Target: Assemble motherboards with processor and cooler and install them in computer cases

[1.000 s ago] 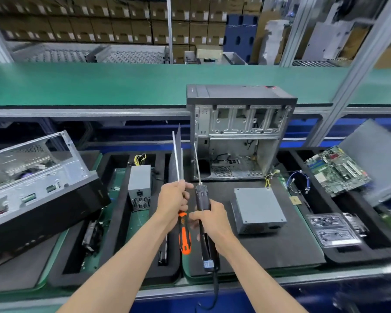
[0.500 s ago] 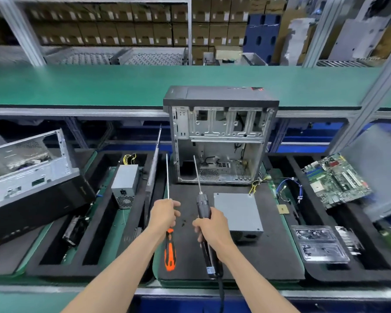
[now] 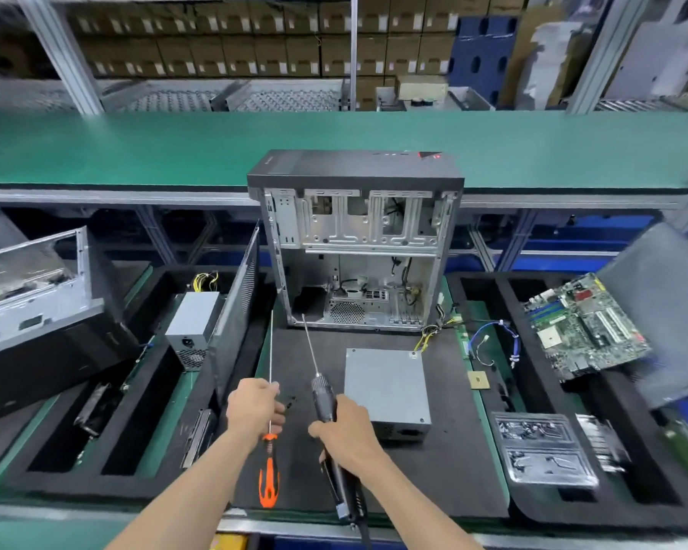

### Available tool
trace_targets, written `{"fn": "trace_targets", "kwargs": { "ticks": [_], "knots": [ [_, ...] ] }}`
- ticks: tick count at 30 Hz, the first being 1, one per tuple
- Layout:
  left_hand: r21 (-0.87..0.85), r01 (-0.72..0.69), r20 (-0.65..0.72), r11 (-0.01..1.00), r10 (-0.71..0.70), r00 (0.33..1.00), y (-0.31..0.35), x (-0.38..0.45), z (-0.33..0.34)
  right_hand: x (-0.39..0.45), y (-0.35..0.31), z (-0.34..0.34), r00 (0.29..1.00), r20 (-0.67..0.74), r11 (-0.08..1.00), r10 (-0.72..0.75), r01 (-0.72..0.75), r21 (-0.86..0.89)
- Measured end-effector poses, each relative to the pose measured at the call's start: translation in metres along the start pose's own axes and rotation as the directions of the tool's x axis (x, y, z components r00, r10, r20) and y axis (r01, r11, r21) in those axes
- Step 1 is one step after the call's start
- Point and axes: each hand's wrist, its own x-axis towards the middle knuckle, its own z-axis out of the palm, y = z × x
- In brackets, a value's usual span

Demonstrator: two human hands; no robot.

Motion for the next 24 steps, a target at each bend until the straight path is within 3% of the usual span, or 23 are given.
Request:
{"fn": "trace_targets", "kwargs": {
  "ticks": [10,16,24],
  "knots": [
    [0.169,-0.056,0.057,0.984,0.047,0.997,0.006,0.047,-0.059,0.038,-0.044,0.072,0.998,-0.019,0.982,0.057,-0.059,-0.181],
    [0.282,-0.133,0.144,0.95,0.095,0.985,0.007,0.056,-0.05,0.048,-0.035,0.085,0.991,-0.076,0.958,0.109,-0.125,-0.257],
    [0.427,-0.138,0.149,0.894,0.081,0.986,0.0,0.07,-0.033,0.061,-0.023,0.074,0.99,-0.081,0.923,0.118,-0.139,-0.358]
  ]
}}
